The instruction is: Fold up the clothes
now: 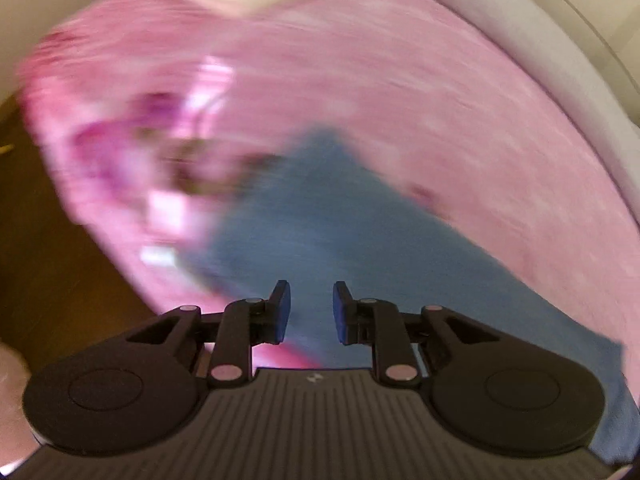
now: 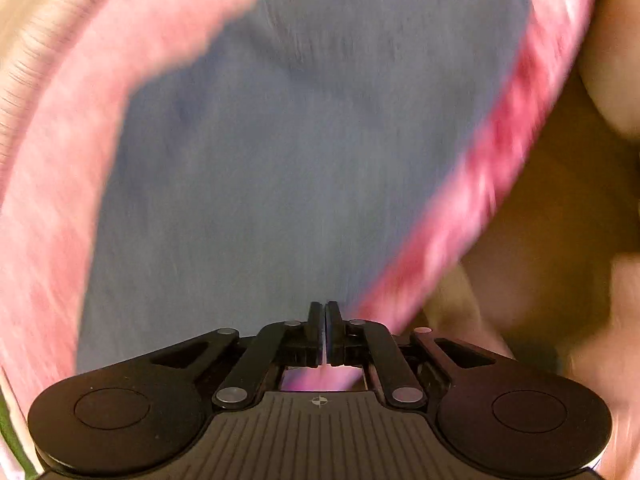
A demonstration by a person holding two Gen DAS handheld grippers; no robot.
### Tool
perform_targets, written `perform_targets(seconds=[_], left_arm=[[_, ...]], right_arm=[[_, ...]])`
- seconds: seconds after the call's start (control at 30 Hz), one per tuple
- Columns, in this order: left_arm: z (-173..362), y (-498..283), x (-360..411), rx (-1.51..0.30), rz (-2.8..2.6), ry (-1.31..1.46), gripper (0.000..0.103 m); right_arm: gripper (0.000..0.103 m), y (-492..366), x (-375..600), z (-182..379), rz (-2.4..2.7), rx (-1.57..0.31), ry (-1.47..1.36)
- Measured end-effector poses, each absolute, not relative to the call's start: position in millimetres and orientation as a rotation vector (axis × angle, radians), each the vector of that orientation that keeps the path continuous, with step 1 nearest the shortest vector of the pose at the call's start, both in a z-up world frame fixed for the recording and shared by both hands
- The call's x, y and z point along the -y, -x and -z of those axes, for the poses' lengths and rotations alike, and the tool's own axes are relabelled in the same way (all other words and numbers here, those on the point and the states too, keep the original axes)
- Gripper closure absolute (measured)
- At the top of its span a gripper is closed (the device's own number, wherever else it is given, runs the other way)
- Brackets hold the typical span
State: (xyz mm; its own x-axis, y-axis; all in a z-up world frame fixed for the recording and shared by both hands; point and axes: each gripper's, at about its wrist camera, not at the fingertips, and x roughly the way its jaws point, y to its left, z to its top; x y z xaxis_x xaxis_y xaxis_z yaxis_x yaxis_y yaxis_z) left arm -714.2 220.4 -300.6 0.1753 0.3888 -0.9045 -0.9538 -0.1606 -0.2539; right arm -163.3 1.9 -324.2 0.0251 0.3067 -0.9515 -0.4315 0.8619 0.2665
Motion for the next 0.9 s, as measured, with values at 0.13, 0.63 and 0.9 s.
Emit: perform_targets(seconds=[0.13,0.63,0.9], left_arm=[[308.8,603.1,-236.8,-0.684,-1.081,1.182,0.086],[303.6,279.1,-256.4,-0.826,-0.662,0.944,0.073],[338.4,219.7,-322.5,-0.853,-0.530,1.091,0.064]], right_arm=[[0.099,117.8,-4.3,335.5,-0.607,-1.363,0.320],[0.077,-110.7,19.4,277.5,-0.707,-1.209,0.214],[0.047,-191.3,-32.8,311.4,-0.800,-1.440,0.014]])
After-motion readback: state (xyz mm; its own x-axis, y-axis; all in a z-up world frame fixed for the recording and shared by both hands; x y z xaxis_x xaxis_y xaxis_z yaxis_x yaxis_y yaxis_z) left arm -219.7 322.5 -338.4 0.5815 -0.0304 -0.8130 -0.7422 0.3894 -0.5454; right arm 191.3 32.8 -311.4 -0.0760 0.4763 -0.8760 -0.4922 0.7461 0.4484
